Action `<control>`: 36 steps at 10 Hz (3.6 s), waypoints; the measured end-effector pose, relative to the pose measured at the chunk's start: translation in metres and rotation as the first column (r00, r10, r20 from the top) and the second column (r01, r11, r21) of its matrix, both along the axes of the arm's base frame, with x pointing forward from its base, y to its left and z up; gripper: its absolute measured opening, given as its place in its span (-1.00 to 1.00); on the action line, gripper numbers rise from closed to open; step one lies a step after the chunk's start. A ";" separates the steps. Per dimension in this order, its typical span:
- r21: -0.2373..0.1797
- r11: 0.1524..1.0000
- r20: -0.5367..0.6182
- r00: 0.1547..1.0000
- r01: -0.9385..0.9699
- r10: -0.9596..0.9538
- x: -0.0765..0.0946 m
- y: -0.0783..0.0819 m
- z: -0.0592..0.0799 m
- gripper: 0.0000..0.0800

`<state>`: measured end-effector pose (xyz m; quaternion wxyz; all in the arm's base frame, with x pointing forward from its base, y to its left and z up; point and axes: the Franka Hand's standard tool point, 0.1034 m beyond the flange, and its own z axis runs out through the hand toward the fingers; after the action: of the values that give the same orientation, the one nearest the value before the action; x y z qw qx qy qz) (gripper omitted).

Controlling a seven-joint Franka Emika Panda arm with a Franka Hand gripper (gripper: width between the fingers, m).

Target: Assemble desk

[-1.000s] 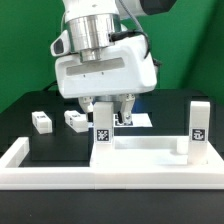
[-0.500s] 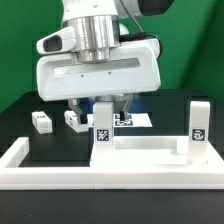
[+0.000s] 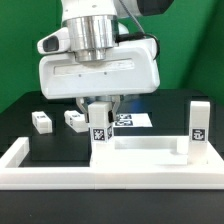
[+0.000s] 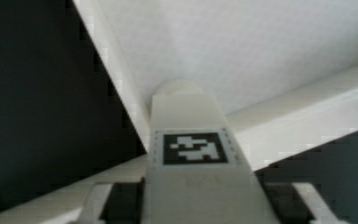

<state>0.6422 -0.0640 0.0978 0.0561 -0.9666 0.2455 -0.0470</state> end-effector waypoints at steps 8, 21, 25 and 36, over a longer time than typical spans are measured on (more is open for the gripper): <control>0.092 0.445 -0.183 0.455 0.891 -0.872 0.004 0.009 0.000 -0.27; 0.111 0.229 -0.256 0.251 0.967 -0.934 -0.004 0.058 0.047 0.61; 0.105 0.259 -0.262 0.278 0.960 -0.924 -0.006 0.070 0.046 0.62; 0.009 0.328 -0.257 0.320 0.944 -0.912 -0.054 0.098 -0.015 0.62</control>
Offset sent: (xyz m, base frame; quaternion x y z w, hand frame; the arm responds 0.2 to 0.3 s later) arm 0.0191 0.0052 0.0048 0.0355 -0.0100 0.3529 0.9349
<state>0.5883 0.0345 0.0824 0.0693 -0.6410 0.7629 0.0485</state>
